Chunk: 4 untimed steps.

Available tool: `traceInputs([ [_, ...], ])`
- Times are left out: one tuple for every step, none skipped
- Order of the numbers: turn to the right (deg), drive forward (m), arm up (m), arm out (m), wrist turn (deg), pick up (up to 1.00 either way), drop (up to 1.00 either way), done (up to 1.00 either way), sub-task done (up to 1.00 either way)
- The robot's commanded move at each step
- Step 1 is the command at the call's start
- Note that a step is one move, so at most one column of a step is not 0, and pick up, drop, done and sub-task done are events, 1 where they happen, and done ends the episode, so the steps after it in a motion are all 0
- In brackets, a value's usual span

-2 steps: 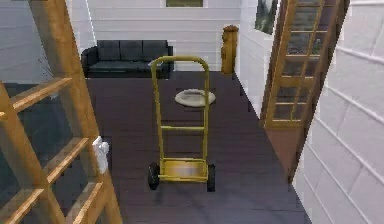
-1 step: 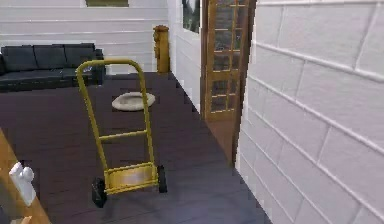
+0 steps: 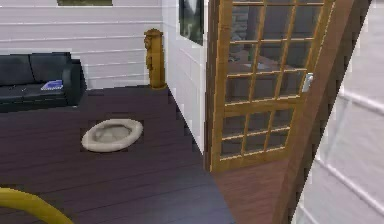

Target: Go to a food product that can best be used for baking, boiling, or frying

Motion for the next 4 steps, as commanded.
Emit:
traceInputs([
  [0.0,0.60,0.00,0.00,0.0,0.00,0.00,0.00,0.00],
  [12.0,0.00,0.00,0.00,0.0,0.00,0.00,0.00,0.00],
  [0.0,0.35,0.00,0.00,0.0,0.00,0.00,0.00,0.00],
  [45.0,0.00,0.00,0.00,0.0,0.00,0.00,0.00,0.00],
])
